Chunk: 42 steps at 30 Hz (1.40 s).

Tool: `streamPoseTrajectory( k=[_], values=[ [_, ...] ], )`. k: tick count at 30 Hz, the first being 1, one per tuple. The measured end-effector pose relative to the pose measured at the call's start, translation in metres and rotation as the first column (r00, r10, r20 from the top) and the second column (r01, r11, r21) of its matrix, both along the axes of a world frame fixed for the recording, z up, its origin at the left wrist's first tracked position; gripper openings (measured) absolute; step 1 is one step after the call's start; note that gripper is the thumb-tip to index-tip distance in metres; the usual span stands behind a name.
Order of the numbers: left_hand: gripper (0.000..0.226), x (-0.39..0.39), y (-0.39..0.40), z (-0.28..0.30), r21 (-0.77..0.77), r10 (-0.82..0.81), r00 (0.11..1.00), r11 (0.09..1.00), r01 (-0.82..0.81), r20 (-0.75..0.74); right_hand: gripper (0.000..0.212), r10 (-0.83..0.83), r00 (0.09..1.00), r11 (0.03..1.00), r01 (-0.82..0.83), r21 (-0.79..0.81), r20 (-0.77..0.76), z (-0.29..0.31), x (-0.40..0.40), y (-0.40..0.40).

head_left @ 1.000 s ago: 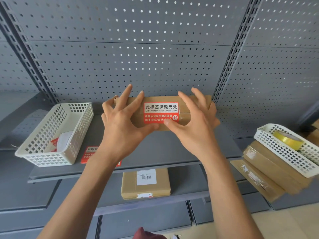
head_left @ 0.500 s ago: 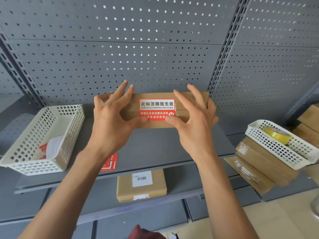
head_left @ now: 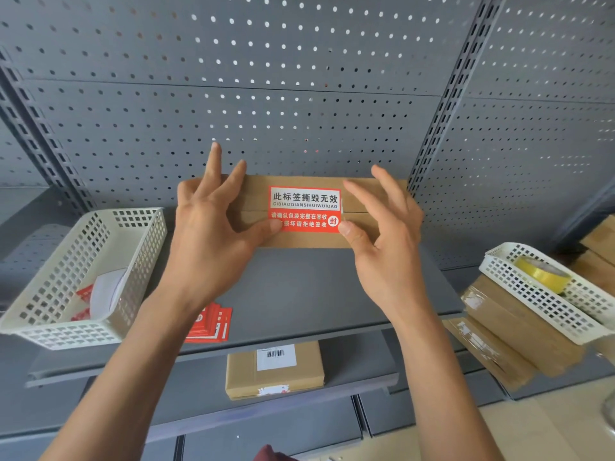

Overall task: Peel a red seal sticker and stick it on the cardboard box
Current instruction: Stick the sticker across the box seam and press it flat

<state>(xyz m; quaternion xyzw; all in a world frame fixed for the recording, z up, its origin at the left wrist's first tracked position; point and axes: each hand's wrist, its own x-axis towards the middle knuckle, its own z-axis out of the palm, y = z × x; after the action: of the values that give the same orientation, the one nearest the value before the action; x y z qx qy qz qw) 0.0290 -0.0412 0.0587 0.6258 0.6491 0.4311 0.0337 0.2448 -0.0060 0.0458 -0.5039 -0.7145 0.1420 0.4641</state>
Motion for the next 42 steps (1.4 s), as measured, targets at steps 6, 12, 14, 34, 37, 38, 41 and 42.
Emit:
streamPoseTrajectory(
  k=[6,12,14,34,37,38,41,42],
  values=[
    [0.08,-0.004,0.005,-0.002,-0.003,-0.032,0.999,0.999,0.032,-0.004,0.054,0.022,1.0,1.0,-0.022,-0.019,-0.013,-0.005,-0.002,0.007],
    [0.072,0.001,0.007,-0.003,0.024,0.025,0.997,0.999,-0.027,0.077,0.038,-0.016,0.999,0.999,0.014,-0.034,-0.049,-0.002,-0.012,0.008],
    [0.079,0.007,0.008,-0.003,0.034,0.079,0.992,0.996,-0.082,0.096,0.037,-0.081,0.995,0.997,0.08,-0.022,-0.052,0.003,-0.021,0.006],
    [0.056,0.015,0.026,-0.013,0.089,0.156,0.988,0.984,-0.156,-0.002,0.044,-0.229,0.969,0.973,0.231,-0.011,0.093,-0.003,-0.032,0.026],
    [0.047,0.012,0.028,-0.019,0.109,0.141,0.99,0.984,-0.141,0.011,0.04,-0.223,0.971,0.975,0.223,0.004,0.091,-0.006,-0.032,0.032],
    [0.045,0.011,0.029,-0.021,0.116,0.141,0.99,0.983,-0.142,0.015,0.04,-0.216,0.973,0.976,0.216,0.009,0.084,-0.008,-0.033,0.034],
    [0.043,0.01,0.033,-0.024,0.123,0.15,0.988,0.981,-0.152,0.022,0.04,-0.207,0.976,0.978,0.205,0.033,0.073,-0.011,-0.033,0.039],
    [0.043,0.011,0.034,-0.025,0.123,0.152,0.988,0.98,-0.154,0.026,0.04,-0.204,0.977,0.979,0.202,0.035,0.07,-0.011,-0.032,0.041]
  ],
)
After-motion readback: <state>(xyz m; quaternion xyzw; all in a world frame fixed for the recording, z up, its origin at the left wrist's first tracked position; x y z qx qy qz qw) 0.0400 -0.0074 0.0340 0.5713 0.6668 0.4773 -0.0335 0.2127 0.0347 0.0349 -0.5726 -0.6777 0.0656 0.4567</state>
